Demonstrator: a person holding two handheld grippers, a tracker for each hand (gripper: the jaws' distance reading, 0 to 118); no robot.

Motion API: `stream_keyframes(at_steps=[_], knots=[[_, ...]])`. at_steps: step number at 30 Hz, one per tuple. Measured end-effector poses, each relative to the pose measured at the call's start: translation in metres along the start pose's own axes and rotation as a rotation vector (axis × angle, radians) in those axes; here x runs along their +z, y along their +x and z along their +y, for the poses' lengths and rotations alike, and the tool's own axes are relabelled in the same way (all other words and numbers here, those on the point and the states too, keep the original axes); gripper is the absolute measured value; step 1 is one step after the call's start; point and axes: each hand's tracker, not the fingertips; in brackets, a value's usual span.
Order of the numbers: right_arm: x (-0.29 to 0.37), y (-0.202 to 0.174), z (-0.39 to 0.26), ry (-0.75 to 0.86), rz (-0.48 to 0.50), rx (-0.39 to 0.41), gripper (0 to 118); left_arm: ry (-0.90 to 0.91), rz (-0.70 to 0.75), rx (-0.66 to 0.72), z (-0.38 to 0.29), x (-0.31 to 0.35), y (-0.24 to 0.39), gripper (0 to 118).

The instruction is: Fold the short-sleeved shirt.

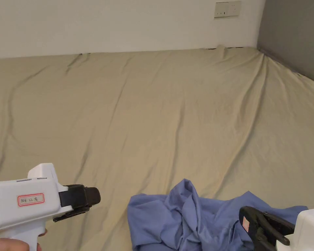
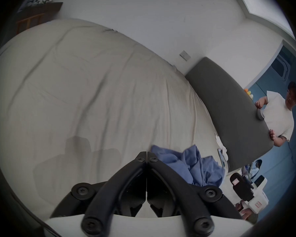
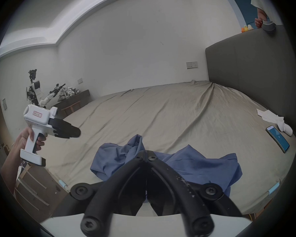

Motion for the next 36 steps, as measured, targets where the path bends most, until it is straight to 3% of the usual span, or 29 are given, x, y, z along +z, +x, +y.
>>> stream_keyframes(at_steps=[3,4,5,7,8,13,19,25,26,27,28,32,36], knots=[[0.007,0.003,0.003,0.010,-0.006,0.001,3,-0.059,-0.077,0.013,-0.007,-0.019,0.005,1],[0.008,0.006,0.003,0.012,-0.015,-0.006,3,-0.062,-0.108,0.040,-0.010,-0.025,0.005,14],[0.009,0.008,0.003,0.015,-0.020,-0.013,3,-0.069,-0.135,0.053,-0.012,-0.028,0.005,38],[0.010,0.014,0.002,0.017,-0.034,-0.045,3,-0.122,-0.183,0.092,-0.018,-0.042,0.003,110],[0.010,0.015,0.001,0.018,-0.036,-0.054,3,-0.151,-0.193,0.104,-0.021,-0.048,0.003,118],[0.013,0.019,-0.001,0.030,-0.024,-0.092,3,-0.188,-0.286,0.230,-0.025,-0.076,-0.012,115],[0.010,0.021,-0.001,0.016,-0.023,-0.083,3,-0.238,-0.456,0.393,-0.035,-0.120,-0.017,112],[0.008,0.025,-0.003,-0.002,-0.030,-0.099,3,-0.270,-0.377,0.206,-0.038,-0.145,0.028,107],[0.008,0.026,-0.003,-0.005,-0.031,-0.098,3,-0.278,-0.317,0.147,-0.037,-0.142,0.034,90],[0.009,0.027,-0.004,-0.006,-0.032,-0.096,3,-0.279,-0.246,0.076,-0.037,-0.142,0.038,53],[0.010,0.027,-0.004,-0.006,-0.035,-0.096,3,-0.273,-0.226,0.050,-0.038,-0.141,0.038,25],[0.012,0.031,-0.005,-0.003,-0.042,-0.112,3,-0.266,-0.278,0.105,-0.033,-0.120,0.032,25],[0.013,0.030,-0.003,0.003,-0.044,-0.110,3,-0.188,-0.277,0.051,-0.017,-0.080,0.032,25]])
